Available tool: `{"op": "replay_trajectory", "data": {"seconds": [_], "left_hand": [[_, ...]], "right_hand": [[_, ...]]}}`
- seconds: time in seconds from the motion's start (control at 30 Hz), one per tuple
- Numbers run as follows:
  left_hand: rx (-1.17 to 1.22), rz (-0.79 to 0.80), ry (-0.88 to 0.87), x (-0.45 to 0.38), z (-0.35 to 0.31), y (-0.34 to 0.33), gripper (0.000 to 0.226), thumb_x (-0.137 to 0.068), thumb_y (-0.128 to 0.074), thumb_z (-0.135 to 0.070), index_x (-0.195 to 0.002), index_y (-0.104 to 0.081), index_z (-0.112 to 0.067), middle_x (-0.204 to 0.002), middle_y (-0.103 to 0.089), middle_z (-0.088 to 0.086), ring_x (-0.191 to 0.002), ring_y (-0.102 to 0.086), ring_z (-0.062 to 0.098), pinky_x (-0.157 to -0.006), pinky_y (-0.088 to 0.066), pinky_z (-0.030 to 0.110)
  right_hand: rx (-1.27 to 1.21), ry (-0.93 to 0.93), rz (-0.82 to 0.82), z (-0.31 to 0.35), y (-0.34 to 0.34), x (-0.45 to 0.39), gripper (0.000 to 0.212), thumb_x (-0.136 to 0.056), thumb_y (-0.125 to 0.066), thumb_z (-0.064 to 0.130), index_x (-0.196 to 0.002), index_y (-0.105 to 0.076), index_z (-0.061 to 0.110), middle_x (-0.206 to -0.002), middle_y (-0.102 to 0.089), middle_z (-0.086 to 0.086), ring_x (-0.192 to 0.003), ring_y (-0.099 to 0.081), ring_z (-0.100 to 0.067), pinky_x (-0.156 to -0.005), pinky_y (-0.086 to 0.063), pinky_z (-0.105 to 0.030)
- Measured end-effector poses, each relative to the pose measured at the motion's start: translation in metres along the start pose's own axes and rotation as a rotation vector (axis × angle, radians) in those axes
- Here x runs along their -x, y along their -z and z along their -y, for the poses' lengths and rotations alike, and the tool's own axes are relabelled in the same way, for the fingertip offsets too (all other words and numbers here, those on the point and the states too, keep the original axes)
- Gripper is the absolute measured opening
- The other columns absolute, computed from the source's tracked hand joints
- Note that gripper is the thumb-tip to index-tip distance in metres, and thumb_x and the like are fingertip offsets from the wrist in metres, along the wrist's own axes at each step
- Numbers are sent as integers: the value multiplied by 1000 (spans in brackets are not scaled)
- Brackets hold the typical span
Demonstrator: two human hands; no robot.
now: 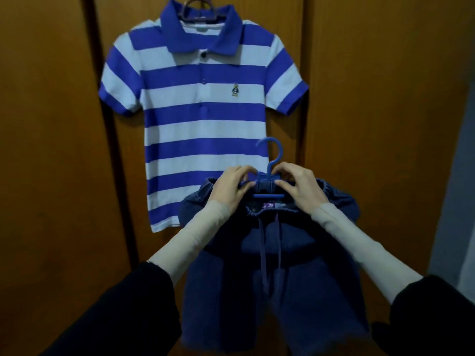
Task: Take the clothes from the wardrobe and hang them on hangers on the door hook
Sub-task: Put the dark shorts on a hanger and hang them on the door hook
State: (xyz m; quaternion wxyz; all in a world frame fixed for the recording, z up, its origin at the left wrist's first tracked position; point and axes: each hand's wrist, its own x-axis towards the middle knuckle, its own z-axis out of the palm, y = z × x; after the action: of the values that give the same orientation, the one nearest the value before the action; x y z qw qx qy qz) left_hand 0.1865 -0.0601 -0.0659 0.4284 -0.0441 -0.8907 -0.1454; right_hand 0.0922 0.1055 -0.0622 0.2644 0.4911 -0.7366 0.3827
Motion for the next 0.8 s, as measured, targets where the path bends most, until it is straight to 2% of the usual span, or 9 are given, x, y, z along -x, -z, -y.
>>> {"op": "replay_trajectory", "data": {"seconds": [0.27,0.4,0.63,0.8], "left_hand": [[-114,-175,-68,-82,15,76,19,-86,-61,-16,-105,-62,-16,-79,-55,0,-82,-50,19,-78,-41,33],[-181,-286,-123,-118,16,112,20,-86,-61,-17,-106,-62,-16,-80,-53,-4,-80,-46,15,-76,-40,33],[-333,-399,-100,-171,25,164,23,-88,-59,-20,-110,-62,-15,-85,-53,0,-83,-44,13,-74,-38,31],[-381,-481,-112,-204,30,194,23,-87,-60,-16,-110,-64,-14,-94,-61,8,-94,-52,23,-77,-40,31]], "right_hand": [[5,142,-132,32,19,-114,15,-81,-66,15,-93,-60,21,-80,-63,-3,-73,-58,-19,-74,-51,-40],[-8,228,-175,52,37,-165,14,-82,-65,14,-95,-61,18,-81,-63,-4,-75,-59,-21,-76,-50,-38],[47,347,-227,84,48,-241,15,-86,-63,16,-100,-59,15,-85,-59,-3,-79,-56,-20,-77,-51,-40],[58,386,-274,103,52,-287,17,-85,-65,14,-102,-61,16,-87,-59,-2,-81,-56,-18,-80,-52,-41]]}}
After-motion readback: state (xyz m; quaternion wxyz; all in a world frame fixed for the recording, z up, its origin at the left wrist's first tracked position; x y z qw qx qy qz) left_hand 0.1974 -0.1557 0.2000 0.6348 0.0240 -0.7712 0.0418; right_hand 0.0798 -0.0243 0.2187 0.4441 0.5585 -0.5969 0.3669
